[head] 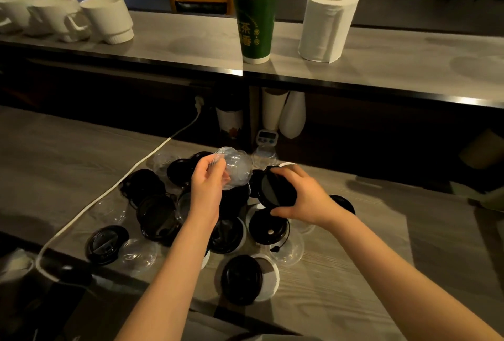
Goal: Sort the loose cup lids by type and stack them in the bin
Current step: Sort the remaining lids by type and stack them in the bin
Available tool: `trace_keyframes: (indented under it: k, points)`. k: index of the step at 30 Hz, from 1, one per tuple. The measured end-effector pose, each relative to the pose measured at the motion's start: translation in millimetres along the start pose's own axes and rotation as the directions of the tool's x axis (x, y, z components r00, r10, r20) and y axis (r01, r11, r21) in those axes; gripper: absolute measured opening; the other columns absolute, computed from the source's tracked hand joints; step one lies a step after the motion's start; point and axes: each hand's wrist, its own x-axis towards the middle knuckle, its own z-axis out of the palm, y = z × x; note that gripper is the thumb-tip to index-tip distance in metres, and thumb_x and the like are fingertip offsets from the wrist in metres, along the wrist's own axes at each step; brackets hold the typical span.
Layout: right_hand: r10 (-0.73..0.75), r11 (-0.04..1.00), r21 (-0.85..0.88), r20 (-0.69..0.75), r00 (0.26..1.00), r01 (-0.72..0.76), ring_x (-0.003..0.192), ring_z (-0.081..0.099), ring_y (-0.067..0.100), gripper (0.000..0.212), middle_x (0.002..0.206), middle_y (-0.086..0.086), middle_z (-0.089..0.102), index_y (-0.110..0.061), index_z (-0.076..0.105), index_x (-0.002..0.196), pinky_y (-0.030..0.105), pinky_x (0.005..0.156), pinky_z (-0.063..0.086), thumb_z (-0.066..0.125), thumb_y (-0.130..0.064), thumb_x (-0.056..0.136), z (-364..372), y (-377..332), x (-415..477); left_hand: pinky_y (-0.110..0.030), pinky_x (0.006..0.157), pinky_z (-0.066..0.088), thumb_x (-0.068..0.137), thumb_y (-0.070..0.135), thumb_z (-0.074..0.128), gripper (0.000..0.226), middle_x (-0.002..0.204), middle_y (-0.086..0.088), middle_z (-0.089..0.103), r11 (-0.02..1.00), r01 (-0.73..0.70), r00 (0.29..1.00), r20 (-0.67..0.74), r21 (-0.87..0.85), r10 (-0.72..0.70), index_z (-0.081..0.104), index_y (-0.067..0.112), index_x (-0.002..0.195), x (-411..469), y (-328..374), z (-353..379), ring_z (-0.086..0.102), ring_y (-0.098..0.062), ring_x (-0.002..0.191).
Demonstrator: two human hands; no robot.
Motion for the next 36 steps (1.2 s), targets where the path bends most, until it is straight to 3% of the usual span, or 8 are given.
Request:
trace_keyframes:
  k: [6,12,17,19,24,28,32,36]
  points:
    - [0.051,0.998,0.042,-0.195,0.980,-0.044,0.121,0.038,0.005,0.086,0.134,-0.007,0.037,-0.024,0.037,0.142,0.016,0.099,0.033,0.082,-0.035,0.069,-57,20,-47,-0.028,0.074,0.047,0.096,0.016,0.048,0.012,0.090,0.002,0.058,1.000,0.018,0.993,0.114,-0.019,-0.016,0.057,0.024,0.098,-25,5,66,0.054,-0.012,0.081]
    - [0.126,0.992,0.033,-0.310,0.942,-0.122,0.119,0.033,-0.006,0.083,0.130,-0.017,0.034,-0.026,0.037,0.141,-0.003,0.090,0.027,0.081,-0.035,0.071,-121,60,-122,-0.020,0.064,0.043,0.094,0.016,0.052,0.014,0.080,0.004,0.057,1.000,-0.011,0.965,0.261,-0.016,0.015,0.064,0.020,0.102,-67,2,150,0.051,-0.007,0.068]
    - [0.209,0.974,0.021,-0.469,0.858,-0.225,0.122,0.034,-0.005,0.082,0.131,-0.020,0.035,-0.028,0.039,0.139,0.010,0.101,0.028,0.081,-0.039,0.069,-168,101,-192,-0.025,0.075,0.047,0.094,0.019,0.054,0.020,0.100,-0.003,0.066,0.999,-0.018,0.920,0.391,0.041,0.000,0.064,0.015,0.110,-104,-1,229,0.060,-0.014,0.090]
    - [0.241,0.967,0.056,-0.520,0.819,-0.249,0.125,0.036,-0.001,0.079,0.132,-0.015,0.038,-0.025,0.042,0.138,0.016,0.104,0.030,0.080,-0.038,0.070,-183,118,-219,-0.027,0.074,0.048,0.094,0.017,0.053,0.023,0.097,-0.003,0.065,0.998,-0.015,0.898,0.439,0.057,-0.011,0.062,0.010,0.115,-119,-1,262,0.059,-0.016,0.088]
    - [0.302,0.948,0.117,-0.617,0.727,-0.295,0.123,0.036,0.002,0.067,0.131,-0.008,0.041,-0.019,0.043,0.136,0.016,0.103,0.028,0.074,-0.034,0.078,-217,157,-280,-0.020,0.074,0.047,0.095,0.014,0.050,0.017,0.097,0.003,0.063,0.996,-0.039,0.849,0.528,0.075,-0.006,0.061,0.017,0.107,-159,-5,335,0.059,-0.008,0.087]
    - [0.391,0.914,0.183,-0.630,0.671,-0.362,0.120,0.036,0.002,0.062,0.128,-0.007,0.039,-0.016,0.043,0.135,0.019,0.102,0.029,0.073,-0.028,0.082,-247,192,-320,-0.019,0.072,0.045,0.095,0.012,0.049,0.017,0.093,0.003,0.062,0.996,-0.041,0.828,0.561,0.073,-0.007,0.060,0.024,0.099,-186,-10,381,0.057,-0.006,0.082]
    - [0.459,0.878,0.235,-0.658,0.597,-0.417,0.114,0.039,0.005,0.058,0.123,-0.005,0.041,-0.014,0.048,0.129,0.024,0.102,0.034,0.076,-0.016,0.079,-274,227,-347,-0.024,0.079,0.047,0.096,0.015,0.048,0.017,0.101,-0.002,0.063,0.997,-0.015,0.831,0.555,0.076,-0.030,0.061,0.019,0.106,-203,-19,412,0.058,-0.013,0.093]
    - [0.536,0.824,0.210,-0.592,0.602,-0.527,0.110,0.041,0.007,0.059,0.127,-0.008,0.036,-0.022,0.045,0.130,0.025,0.093,0.037,0.072,-0.017,0.078,-294,251,-370,-0.029,0.082,0.046,0.095,0.016,0.050,0.015,0.099,0.000,0.063,0.998,0.035,0.852,0.520,0.055,-0.058,0.062,0.022,0.100,-215,-28,431,0.058,-0.016,0.093]
